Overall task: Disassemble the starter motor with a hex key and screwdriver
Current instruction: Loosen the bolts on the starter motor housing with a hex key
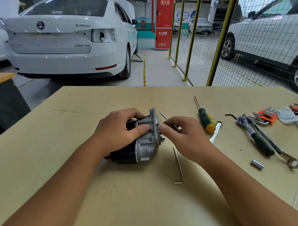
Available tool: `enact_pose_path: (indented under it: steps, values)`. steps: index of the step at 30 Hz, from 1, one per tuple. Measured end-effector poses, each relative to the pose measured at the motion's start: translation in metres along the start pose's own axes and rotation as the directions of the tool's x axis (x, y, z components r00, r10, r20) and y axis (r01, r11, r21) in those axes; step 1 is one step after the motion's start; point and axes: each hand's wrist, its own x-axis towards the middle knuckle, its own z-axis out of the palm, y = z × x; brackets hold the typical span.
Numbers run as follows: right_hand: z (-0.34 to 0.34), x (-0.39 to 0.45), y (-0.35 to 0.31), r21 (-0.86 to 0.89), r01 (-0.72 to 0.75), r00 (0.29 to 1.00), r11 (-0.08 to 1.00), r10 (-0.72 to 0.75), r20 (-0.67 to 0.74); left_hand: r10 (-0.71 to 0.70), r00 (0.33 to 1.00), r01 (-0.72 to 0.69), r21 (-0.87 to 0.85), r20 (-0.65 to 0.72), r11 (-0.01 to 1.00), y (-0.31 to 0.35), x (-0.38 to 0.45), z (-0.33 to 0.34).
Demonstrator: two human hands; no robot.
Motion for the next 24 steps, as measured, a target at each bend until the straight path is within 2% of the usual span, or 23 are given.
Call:
enact_pose_path:
  steps: [2,6,11,15,19,24]
  values:
    - [0.0008,0.0002,-0.0002,-0.052,0.013,1.0,0.999,-0.013,0.001,-0.004,1.0,0.004,-0.001,0.002,1.0,0.0003,0.0003,-0.0003]
    - [0.0,-0.0001,-0.0003,0.042,-0.013,1.0,0.999,0.013,0.001,-0.016,1.0,0.016,0.002,0.011,1.0,0.0015,0.0003,-0.0011]
    - [0.0004,0.0001,-0.0002,-0.097,0.02,1.0,0.995,-0.019,0.007,-0.039,0.999,0.039,-0.002,0.021,0.999,0.0016,0.0002,-0.0018]
    - [-0.0011,-0.001,0.0001,0.031,-0.008,1.0,0.999,0.008,0.01,-0.037,0.999,0.037,-0.001,0.025,0.999,0.0027,-0.0003,-0.0027]
    - [0.0002,-0.0002,-0.0006,-0.086,0.026,1.0,0.996,-0.024,0.016,-0.032,0.999,0.032,0.002,0.03,0.999,0.0034,-0.0006,-0.0031]
    - [-0.0016,-0.0003,0.0023,-0.007,0.0,1.0,1.0,0.0,0.022,-0.016,0.999,0.016,-0.003,0.036,1.0,0.0027,-0.0002,-0.0034]
